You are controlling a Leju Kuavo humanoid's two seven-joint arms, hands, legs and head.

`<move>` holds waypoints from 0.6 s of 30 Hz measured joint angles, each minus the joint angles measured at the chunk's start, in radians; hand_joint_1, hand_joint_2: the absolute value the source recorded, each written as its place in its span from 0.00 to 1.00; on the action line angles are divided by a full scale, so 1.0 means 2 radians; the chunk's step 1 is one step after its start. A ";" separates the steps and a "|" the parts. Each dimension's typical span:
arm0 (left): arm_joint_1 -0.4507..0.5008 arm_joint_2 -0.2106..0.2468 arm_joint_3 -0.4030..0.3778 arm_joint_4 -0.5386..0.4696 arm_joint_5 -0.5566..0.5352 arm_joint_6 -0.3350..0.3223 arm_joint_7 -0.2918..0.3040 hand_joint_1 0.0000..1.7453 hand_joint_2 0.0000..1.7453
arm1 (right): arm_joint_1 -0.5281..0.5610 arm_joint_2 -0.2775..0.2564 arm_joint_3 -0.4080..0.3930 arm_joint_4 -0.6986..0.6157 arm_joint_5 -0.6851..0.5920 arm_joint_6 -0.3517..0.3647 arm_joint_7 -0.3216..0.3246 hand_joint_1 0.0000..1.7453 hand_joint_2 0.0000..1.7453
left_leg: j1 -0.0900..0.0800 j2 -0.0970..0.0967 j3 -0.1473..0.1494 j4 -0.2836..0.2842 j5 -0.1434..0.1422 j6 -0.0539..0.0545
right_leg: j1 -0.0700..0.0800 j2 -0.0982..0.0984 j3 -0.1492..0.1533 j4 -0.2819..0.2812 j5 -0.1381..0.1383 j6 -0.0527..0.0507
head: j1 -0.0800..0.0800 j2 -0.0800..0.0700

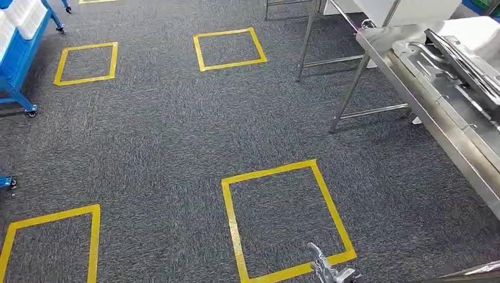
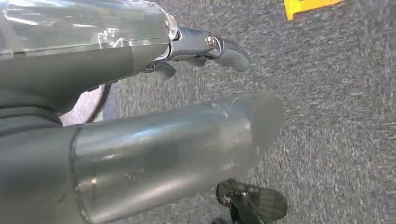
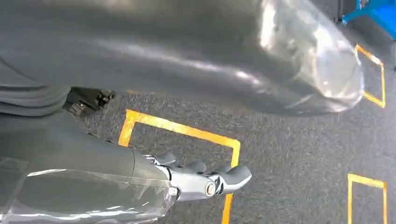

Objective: Take the parts from the cabinet and place them on the table.

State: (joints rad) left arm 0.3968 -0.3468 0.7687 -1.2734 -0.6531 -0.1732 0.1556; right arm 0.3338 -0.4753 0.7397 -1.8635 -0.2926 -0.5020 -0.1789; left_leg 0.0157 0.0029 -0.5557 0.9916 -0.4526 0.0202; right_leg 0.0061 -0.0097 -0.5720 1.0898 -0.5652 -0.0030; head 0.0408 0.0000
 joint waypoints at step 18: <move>-0.019 -0.002 0.016 0.006 -0.061 -0.042 -0.025 0.00 0.00 | -0.007 0.000 0.008 0.015 -0.007 -0.009 -0.011 0.00 0.00 | -0.003 -0.009 -0.076 0.149 -0.070 -0.020 | -0.004 -0.004 0.016 -0.052 0.044 -0.018 | -0.007 0.000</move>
State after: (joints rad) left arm 0.3598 -0.3502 0.8007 -1.2623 -0.7745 -0.2575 0.1049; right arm 0.3200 -0.4761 0.7565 -1.8334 -0.3063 -0.5204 -0.2014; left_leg 0.0103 -0.0155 -0.7073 1.2893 -0.5933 -0.0201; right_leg -0.0012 -0.0173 -0.5401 0.9850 -0.4775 -0.0384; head 0.0259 0.0000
